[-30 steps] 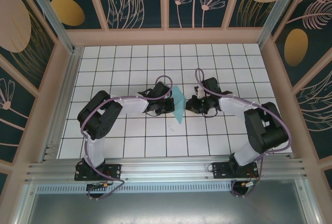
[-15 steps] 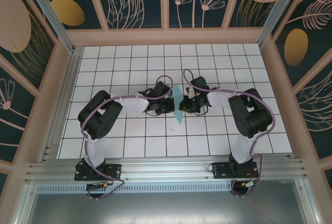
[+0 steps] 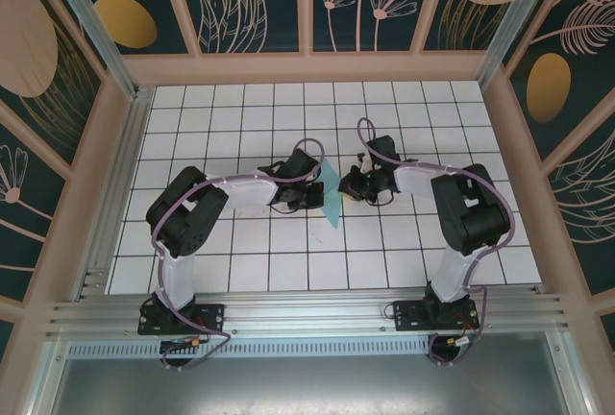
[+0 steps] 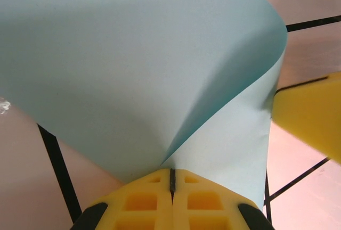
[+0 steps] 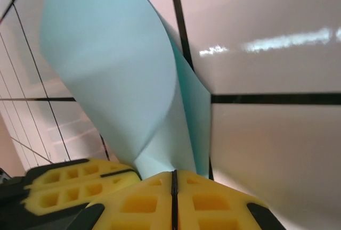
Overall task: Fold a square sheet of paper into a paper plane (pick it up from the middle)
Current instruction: Third fold the triangle at the center of the table.
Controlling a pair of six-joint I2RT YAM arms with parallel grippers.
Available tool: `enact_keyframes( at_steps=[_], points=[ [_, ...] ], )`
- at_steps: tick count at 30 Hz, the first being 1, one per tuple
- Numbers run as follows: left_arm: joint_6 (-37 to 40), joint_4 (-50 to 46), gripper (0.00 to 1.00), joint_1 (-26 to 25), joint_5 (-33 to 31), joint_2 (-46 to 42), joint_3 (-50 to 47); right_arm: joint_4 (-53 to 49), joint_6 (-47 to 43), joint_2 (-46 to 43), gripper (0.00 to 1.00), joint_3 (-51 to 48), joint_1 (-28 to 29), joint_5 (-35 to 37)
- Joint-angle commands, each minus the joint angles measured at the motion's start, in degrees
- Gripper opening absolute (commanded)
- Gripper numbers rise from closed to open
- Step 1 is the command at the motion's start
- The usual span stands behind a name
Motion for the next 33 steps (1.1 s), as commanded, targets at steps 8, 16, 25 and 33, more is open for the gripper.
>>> enact_keyframes(
  at_steps=[8, 16, 25, 33],
  points=[
    [1.16, -7.43, 0.01, 0.18, -3.83, 4.32, -0.56, -2.55, -5.29, 3.92, 0.11, 3.72, 0.63, 0.53],
    [1.64, -7.89, 0.0, 0.18, -3.83, 4.28, -0.97, -1.93, -4.87, 5.62, 0.11, 3.52, -0.76, 2.34],
    [5.43, -9.81, 0.0, 0.19, -4.09, 4.68, -1.24, 0.16, 4.6, 5.3, 0.11, 2.75, -3.48, 2.74],
    [5.4, -9.59, 0.0, 0.25, -3.83, 5.03, -0.89, -0.28, 5.54, 3.51, 0.11, 6.02, -4.01, 9.71]
  ],
)
